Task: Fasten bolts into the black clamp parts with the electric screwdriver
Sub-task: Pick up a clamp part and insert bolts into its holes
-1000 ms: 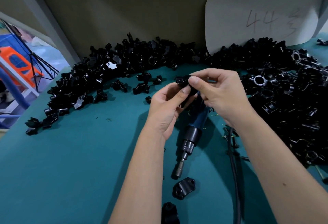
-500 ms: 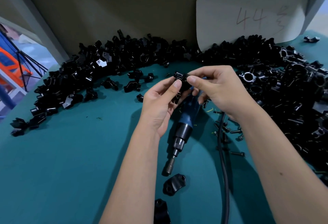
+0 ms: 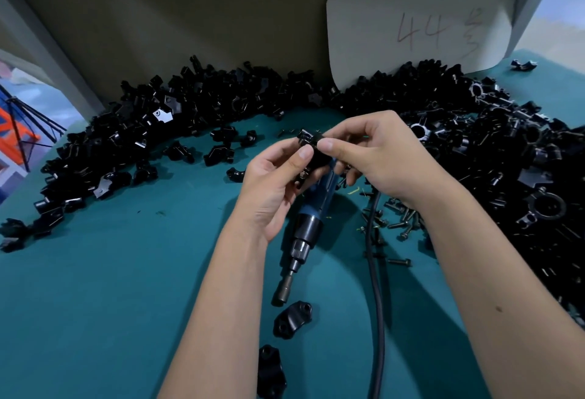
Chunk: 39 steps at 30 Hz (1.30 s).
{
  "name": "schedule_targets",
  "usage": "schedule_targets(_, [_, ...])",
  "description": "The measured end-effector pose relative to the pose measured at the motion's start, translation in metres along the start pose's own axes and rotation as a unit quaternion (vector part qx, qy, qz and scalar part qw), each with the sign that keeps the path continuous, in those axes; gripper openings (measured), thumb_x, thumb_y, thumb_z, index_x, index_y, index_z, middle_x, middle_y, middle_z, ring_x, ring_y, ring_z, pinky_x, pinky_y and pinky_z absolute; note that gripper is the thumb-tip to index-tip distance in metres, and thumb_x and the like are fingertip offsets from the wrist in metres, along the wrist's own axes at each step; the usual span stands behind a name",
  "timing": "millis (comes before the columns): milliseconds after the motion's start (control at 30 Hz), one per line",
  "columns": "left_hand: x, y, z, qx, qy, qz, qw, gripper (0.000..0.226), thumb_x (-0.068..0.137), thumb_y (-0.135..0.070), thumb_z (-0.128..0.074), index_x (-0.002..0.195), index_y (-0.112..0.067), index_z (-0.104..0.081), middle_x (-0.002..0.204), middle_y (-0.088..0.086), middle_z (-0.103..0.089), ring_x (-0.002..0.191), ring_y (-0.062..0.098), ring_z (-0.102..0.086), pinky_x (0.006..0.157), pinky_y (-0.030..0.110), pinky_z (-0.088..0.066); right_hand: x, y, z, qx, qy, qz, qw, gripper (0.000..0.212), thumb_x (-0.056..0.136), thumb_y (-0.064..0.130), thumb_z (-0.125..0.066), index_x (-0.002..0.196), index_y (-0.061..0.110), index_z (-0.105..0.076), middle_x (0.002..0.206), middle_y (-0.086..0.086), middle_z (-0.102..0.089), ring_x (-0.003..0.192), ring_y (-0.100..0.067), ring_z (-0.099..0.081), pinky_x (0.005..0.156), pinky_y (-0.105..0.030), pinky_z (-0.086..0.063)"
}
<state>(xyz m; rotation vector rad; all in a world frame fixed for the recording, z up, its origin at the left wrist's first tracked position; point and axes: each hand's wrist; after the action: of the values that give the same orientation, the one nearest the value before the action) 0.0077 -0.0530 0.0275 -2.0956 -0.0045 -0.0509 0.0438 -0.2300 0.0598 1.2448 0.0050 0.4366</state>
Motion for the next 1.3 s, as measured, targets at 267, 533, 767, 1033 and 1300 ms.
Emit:
schedule_targets(267, [-0.004,-0.002,-0.007,-0.008,-0.01,0.02,1.0,0.024,0.082,-0.015,-0.074,0.104,-0.005,-0.069,0.095,0.007,-0.077,0.083,0.02,-0.075,0.071,0.024,-0.06,-0.008,0.013,0.01,-0.121,0.0,-0.027,0.992,0.017,0.096,0.041,-0.072,0.091,0.026,-0.077,0.068,-0.003,-0.073,0.055,-0.025,-0.07,0.056,-0.036,-0.062])
schedule_targets(533, [0.001,-0.002,0.003,-0.04,-0.114,-0.003,0.993,0.012,0.079,-0.018,-0.082,0.089,-0.013,-0.077,0.085,-0.001,-0.073,0.076,0.02,-0.073,0.068,0.024,-0.06,-0.02,0.006,0.035,-0.503,0.158,-0.189,0.829,0.034,0.093,-0.004,-0.062,0.092,0.023,-0.082,0.1,0.0,-0.077,0.09,-0.025,-0.073,0.083,-0.043,-0.064])
schedule_targets(767, [0.0,-0.001,0.003,-0.032,-0.12,0.006,0.992,0.013,0.089,-0.016,-0.08,0.076,-0.02,-0.083,0.082,-0.001,-0.075,0.076,0.02,-0.075,0.069,0.023,-0.06,-0.016,0.01,0.02,-0.438,0.169,-0.173,0.866,0.017,0.087,0.028,-0.084,0.101,0.022,-0.078,0.092,0.006,-0.067,0.077,-0.009,-0.06,0.06,-0.02,-0.046])
schedule_targets(1033, [0.002,0.0,0.005,-0.032,-0.119,0.005,0.992,0.01,0.086,-0.017,-0.081,0.077,-0.02,-0.083,0.082,-0.001,-0.076,0.079,0.021,-0.076,0.07,0.023,-0.06,-0.016,0.019,-0.003,-0.476,0.219,-0.203,0.827,0.031,0.082,0.023,-0.089,0.095,0.012,-0.062,0.097,-0.006,-0.069,0.091,-0.025,-0.071,0.083,-0.038,-0.063])
schedule_targets(1300, [0.002,0.0,0.009,-0.035,-0.124,0.005,0.992,0.003,0.083,-0.018,-0.082,0.084,-0.016,-0.082,0.086,0.002,-0.076,0.079,0.022,-0.075,0.069,0.023,-0.06,-0.019,0.009,-0.002,-0.476,0.19,-0.18,0.839,0.015,0.082,0.008,-0.077,0.095,0.006,-0.071,0.1,-0.013,-0.076,0.094,-0.029,-0.075,0.079,-0.043,-0.065])
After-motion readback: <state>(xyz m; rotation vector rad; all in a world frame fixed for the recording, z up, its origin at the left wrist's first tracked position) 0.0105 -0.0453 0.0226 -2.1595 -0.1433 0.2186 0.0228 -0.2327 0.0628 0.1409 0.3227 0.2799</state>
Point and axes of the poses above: each hand's wrist, its own x-axis towards the middle knuckle, its own z-axis out of the back of the hand, y = z × x
